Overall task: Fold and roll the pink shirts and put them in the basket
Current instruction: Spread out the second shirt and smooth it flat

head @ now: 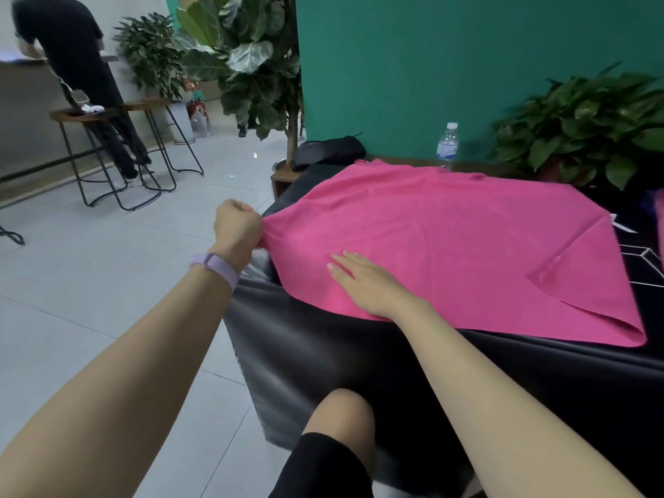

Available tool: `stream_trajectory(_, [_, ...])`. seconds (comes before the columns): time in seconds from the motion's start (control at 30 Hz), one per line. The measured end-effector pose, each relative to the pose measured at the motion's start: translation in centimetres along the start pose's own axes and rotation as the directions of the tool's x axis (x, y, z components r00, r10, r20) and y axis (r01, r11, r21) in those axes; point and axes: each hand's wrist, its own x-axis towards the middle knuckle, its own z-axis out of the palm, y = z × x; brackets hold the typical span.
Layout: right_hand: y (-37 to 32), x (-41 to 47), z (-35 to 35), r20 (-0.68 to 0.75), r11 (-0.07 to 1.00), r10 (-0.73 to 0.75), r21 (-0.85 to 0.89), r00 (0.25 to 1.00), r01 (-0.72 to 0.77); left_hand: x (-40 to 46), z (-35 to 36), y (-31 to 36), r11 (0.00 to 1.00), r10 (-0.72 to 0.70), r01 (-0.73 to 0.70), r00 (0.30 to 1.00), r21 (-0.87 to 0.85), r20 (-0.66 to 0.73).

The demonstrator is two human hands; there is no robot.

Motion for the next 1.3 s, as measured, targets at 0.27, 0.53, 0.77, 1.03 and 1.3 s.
stream_trajectory(0.27, [8.0, -4.4, -7.9, -0.37, 0.993, 0.119, 0.04, 0.921, -0.112, -3.5, 15.3, 10.7, 0.955, 0.293, -0.289, 0.899, -0.06, 0.326])
stream_trajectory(0.53, [21.4, -13.1, -14.5, -0.406, 0.834, 0.411, -0.196, 0.816, -0.517, -8.0, 24.7, 3.2, 0.597, 0.272, -0.768, 0.465, 0.231, 0.842])
stream_trajectory(0.77, [22.8, -13.6, -13.4, -0.271, 0.746, 0.535, -0.293, 0.8, -0.598, -8.2, 25.4, 0.2, 0.355, 0.258, -0.879, 0.42, 0.319, 0.87])
stream_trajectory(1.03, [17.7, -17.3, -9.2, -0.326, 0.707, 0.576, -0.263, 0.75, -0.657, -11.0, 20.3, -0.7, 0.333, 0.243, -0.922, 0.286, 0.197, 0.927])
stream_trajectory(1.3, [13.6, -18.9, -9.9, -0.263, 0.758, 0.515, -0.306, 0.816, -0.577, -11.8, 15.4, -1.9, 0.355, 0.235, -0.925, 0.227, 0.134, 0.945])
